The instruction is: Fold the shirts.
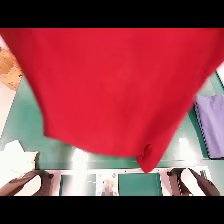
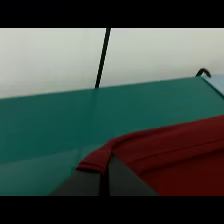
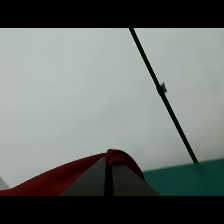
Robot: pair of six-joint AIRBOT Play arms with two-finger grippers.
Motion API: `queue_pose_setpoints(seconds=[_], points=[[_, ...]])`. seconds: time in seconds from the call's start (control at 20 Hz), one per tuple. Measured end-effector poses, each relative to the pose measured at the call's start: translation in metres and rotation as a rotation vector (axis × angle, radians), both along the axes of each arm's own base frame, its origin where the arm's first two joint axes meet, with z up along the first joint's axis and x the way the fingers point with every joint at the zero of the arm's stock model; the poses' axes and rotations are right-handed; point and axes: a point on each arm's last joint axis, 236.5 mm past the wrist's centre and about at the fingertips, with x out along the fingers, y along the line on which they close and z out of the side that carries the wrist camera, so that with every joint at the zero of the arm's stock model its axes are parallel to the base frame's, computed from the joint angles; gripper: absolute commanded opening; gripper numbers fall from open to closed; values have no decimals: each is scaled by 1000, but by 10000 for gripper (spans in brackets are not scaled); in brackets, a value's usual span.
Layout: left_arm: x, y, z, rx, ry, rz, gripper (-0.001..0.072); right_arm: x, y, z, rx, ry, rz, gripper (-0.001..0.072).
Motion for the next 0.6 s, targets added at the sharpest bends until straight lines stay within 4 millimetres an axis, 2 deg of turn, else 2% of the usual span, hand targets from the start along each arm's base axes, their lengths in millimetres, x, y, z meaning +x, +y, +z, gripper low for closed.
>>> queue_pose_setpoints(seconds=[0.15,0.3,0.4,0.55,0.6], points=[[58,11,-86,-16,187,-10,20,78,9,-88,38,172,43,16],[103,8,-170,-27,340,-32,21,145,26,-188,65,357,90,16],[128,-2,-222,-36,414,-47,20,176,34,-250,82,464,111,16],[158,-21,-287,-46,481,-51,23,200,37,-322,106,583,122,18],[165,-26,-304,-48,496,-47,196,204,37,-343,112,618,124,123]])
